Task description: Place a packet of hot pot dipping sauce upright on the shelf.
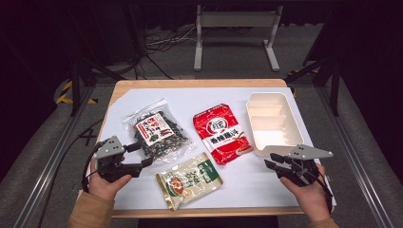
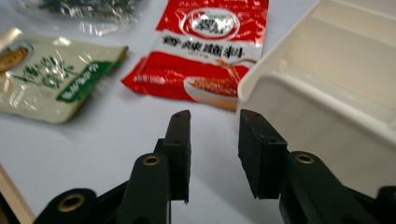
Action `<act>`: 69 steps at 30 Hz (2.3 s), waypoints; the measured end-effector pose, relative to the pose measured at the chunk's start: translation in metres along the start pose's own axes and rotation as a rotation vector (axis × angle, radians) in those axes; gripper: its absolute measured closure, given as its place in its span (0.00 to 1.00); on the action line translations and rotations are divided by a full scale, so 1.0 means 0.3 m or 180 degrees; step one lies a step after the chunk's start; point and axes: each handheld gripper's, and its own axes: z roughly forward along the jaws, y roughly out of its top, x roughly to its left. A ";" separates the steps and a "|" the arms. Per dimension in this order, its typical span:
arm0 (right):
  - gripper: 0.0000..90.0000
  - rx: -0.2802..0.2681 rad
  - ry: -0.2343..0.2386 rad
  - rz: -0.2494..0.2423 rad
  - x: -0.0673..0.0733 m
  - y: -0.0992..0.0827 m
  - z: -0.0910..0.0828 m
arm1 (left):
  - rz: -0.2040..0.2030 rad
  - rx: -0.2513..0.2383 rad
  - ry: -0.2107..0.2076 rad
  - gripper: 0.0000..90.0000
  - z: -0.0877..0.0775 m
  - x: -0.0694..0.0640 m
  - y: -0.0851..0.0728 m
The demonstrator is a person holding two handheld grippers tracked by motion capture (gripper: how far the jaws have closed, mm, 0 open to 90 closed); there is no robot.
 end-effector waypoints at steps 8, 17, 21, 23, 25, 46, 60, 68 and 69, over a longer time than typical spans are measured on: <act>0.70 -0.0329 0.0036 -0.0050 -0.006 0.041 -0.031 | 0.0171 -0.0139 0.0091 0.35 -0.026 -0.032 -0.013; 0.69 -0.0291 0.0111 -0.0028 -0.006 0.052 -0.027 | 0.0165 -0.0108 0.0095 0.35 -0.034 -0.032 -0.028; 0.66 -0.0240 0.0156 -0.0084 0.006 0.073 -0.015 | 0.0162 -0.0094 0.0120 0.35 -0.039 -0.029 -0.034; 0.65 -0.0235 0.0167 -0.0109 0.013 0.081 -0.009 | 0.0154 -0.0093 0.0124 0.35 -0.041 -0.028 -0.038; 0.64 -0.0238 0.0181 -0.0128 0.021 0.092 -0.002 | 0.0158 -0.0085 0.0123 0.35 -0.042 -0.026 -0.040; 0.57 -0.0193 0.0531 -0.0341 0.120 0.190 0.103 | 0.0131 -0.0063 0.0137 0.34 -0.053 -0.029 -0.054; 0.53 -0.0150 0.0705 -0.0467 0.198 0.243 0.176 | 0.0149 -0.0050 0.0151 0.33 -0.046 -0.030 -0.057; 0.54 -0.0094 0.0871 -0.0470 0.236 0.253 0.225 | 0.0148 -0.0056 0.0164 0.33 -0.046 -0.027 -0.061; 0.53 -0.0070 0.0893 -0.0474 0.242 0.251 0.234 | 0.0145 -0.0042 0.0161 0.33 -0.045 -0.028 -0.062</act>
